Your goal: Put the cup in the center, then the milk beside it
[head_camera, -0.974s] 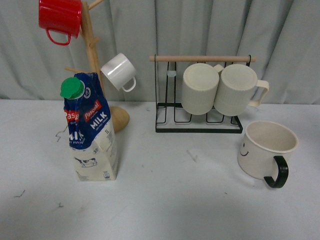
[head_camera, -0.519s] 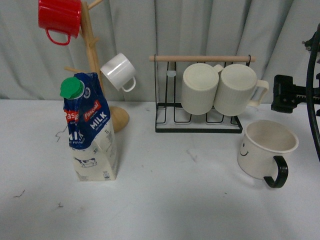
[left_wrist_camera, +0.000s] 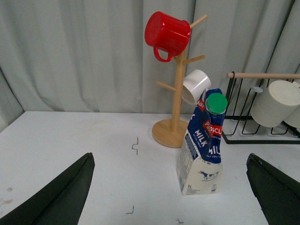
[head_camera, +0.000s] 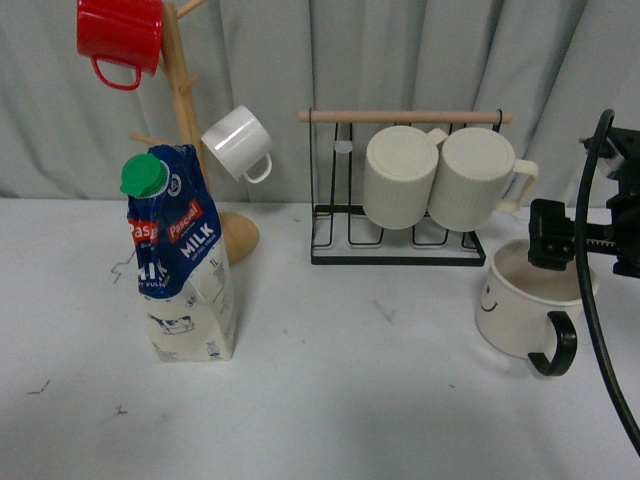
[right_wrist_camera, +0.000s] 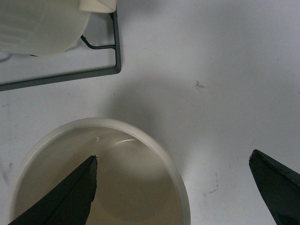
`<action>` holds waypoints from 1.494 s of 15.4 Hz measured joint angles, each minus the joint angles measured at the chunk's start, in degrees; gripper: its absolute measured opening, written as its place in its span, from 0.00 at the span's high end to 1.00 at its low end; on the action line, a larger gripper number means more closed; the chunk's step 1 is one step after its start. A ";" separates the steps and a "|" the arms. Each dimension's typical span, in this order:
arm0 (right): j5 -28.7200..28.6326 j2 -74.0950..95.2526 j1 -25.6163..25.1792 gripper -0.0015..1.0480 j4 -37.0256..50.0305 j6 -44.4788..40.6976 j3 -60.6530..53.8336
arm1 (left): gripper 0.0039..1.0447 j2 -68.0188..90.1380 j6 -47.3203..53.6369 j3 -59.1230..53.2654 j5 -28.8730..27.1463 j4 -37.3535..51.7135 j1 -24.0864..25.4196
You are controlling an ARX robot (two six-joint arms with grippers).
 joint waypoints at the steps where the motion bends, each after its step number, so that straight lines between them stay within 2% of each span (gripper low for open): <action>1: 0.00 0.42 -0.35 0.06 0.39 0.26 -0.26 | 0.06 0.00 0.00 0.00 0.00 0.00 0.00; 3: 0.00 0.61 -0.74 0.08 0.98 0.68 -0.59 | 0.06 0.00 0.00 0.00 -0.02 0.00 0.00; 4: 0.02 0.61 -0.74 0.19 1.42 0.81 -0.79 | 0.06 0.02 0.00 0.00 0.00 0.00 0.00; 10: 0.22 0.61 -0.74 0.40 1.60 0.81 -1.05 | 0.06 0.00 0.00 0.00 0.00 -0.02 0.00; 11: 0.26 0.63 -0.74 0.49 1.73 0.81 -1.20 | 0.06 0.00 0.00 0.00 0.00 0.00 0.00; 12: 0.42 0.61 -0.72 0.76 1.97 0.79 -1.60 | 0.06 0.02 0.00 0.00 0.00 0.00 0.00; 13: -0.07 -1.84 0.15 0.97 1.92 0.72 -3.08 | 0.06 0.00 0.00 0.00 0.00 0.00 0.00; 17: -0.57 -5.38 4.85 0.97 0.09 0.83 -1.49 | 0.06 0.02 0.00 0.00 0.00 0.00 0.00; 23: 0.63 -0.42 11.50 0.97 -3.58 3.19 3.45 | 0.06 0.02 0.00 0.00 0.00 -0.02 0.00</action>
